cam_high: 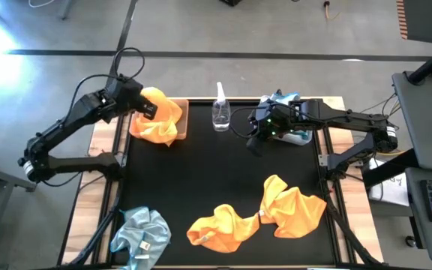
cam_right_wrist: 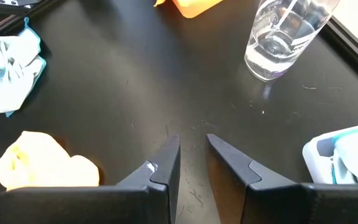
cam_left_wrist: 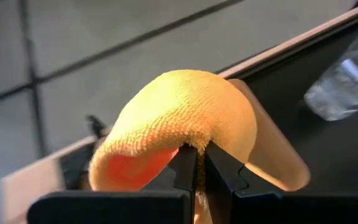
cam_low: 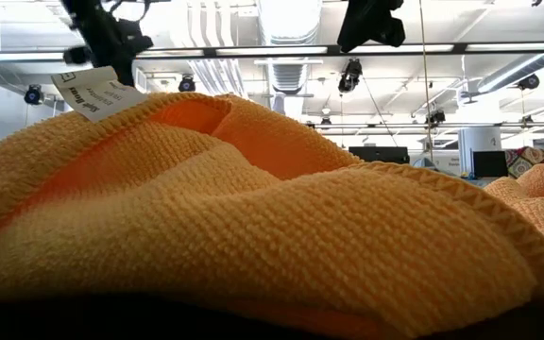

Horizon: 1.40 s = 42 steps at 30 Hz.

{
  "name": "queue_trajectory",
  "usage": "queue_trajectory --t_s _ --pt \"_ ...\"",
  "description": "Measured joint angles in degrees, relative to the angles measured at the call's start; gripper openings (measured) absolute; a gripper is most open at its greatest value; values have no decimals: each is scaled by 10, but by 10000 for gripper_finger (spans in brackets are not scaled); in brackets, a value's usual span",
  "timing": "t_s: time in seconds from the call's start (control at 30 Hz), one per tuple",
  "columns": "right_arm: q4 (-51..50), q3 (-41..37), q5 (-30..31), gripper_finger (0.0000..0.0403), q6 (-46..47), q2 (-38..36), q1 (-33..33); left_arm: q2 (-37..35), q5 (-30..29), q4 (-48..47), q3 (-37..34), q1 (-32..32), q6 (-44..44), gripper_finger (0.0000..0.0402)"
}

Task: Sort microfiber towel by color & place in baskets
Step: Put the yellow towel into the orange bin

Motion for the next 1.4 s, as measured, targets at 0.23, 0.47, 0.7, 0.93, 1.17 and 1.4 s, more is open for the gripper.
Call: queue_trajectory --t_s 0.23,0.47,0.7,0.93,1.17,1.4 --pt "0 0 0 68 6 0 0 4 64 57 -39 41 1 2" --pt "0 0 0 68 9 0 0 12 79 51 -43 45 2 2" --pt "0 0 0 68 9 0 0 14 85 52 -41 45 6 40" --pt "0 0 0 68 9 0 0 15 94 36 -41 45 45 115" --pt "0 0 0 68 9 0 0 11 126 19 -41 46 2 152" --pt "1 0 0 68 12 0 0 -31 379 40 -41 37 -54 153"
